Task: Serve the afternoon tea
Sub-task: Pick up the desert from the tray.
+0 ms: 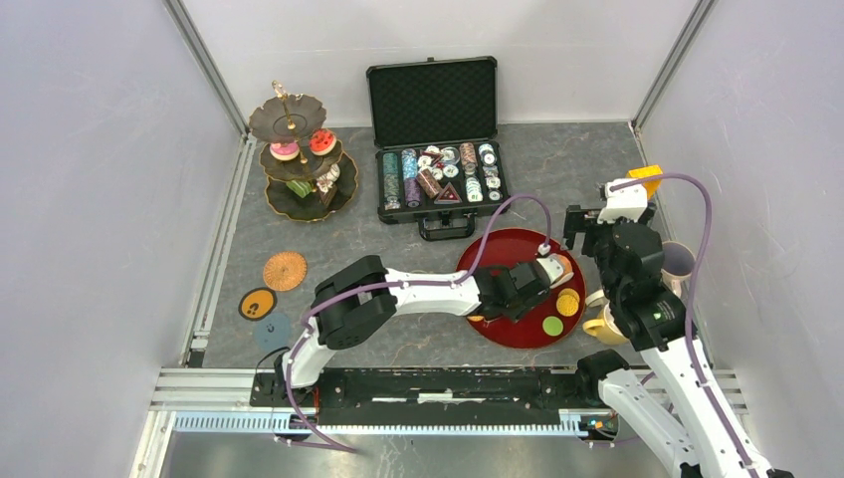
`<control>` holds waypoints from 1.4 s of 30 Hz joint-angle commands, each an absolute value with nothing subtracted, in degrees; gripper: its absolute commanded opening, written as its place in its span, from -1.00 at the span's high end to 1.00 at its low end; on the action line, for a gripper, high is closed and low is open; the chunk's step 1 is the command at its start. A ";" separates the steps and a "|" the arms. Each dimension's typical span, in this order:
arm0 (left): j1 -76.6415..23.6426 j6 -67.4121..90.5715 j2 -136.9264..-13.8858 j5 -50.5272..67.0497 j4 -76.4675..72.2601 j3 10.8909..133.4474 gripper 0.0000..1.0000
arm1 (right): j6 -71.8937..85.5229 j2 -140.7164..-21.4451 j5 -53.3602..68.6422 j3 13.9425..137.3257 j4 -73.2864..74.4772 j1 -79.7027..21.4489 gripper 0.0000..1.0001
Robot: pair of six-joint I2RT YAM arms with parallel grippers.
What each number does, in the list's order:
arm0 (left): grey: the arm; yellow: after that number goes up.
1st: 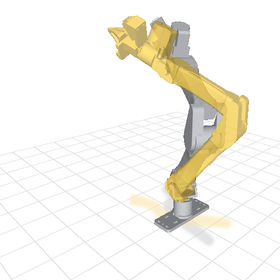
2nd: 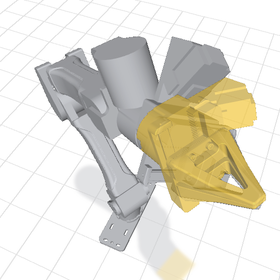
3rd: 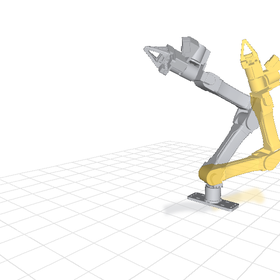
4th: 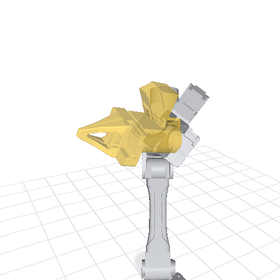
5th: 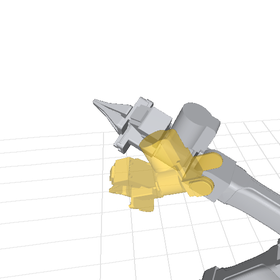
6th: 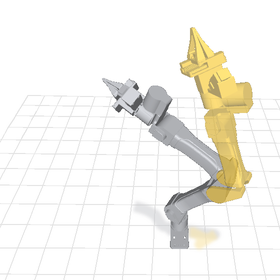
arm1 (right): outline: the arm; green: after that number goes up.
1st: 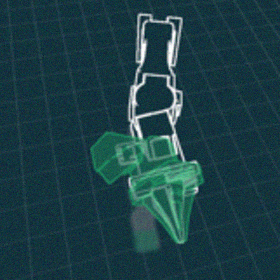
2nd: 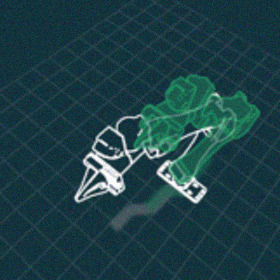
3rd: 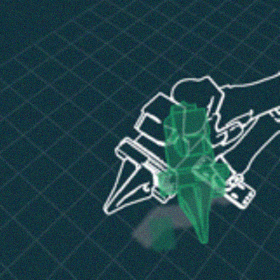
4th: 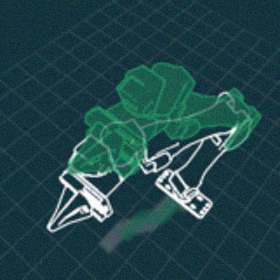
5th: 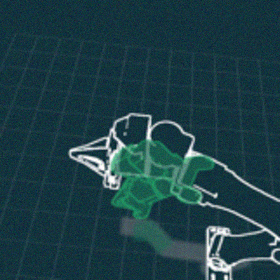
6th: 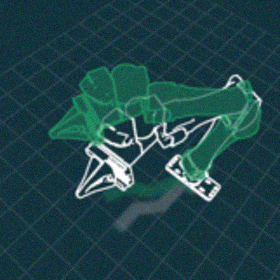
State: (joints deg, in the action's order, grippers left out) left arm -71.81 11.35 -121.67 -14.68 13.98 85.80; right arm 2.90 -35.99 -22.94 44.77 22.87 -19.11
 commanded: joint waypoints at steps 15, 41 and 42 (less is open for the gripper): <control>-68.82 17.80 -103.95 -11.40 32.37 91.88 0.37 | 3.19 -33.02 -22.14 42.83 15.79 -19.34 -0.96; -32.62 15.06 -69.58 -11.19 54.24 69.44 0.46 | 7.53 -58.25 -18.74 40.02 -22.27 -19.33 -0.96; -31.19 14.95 -69.68 -11.15 53.80 68.95 0.47 | 6.99 -58.53 -19.95 39.51 -21.84 -19.33 -0.96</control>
State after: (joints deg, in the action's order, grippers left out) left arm -35.94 16.51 -69.78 -10.39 53.95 71.09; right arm 8.25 -58.35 -17.98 42.70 -15.27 -19.16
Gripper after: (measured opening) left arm 0.504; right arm 0.980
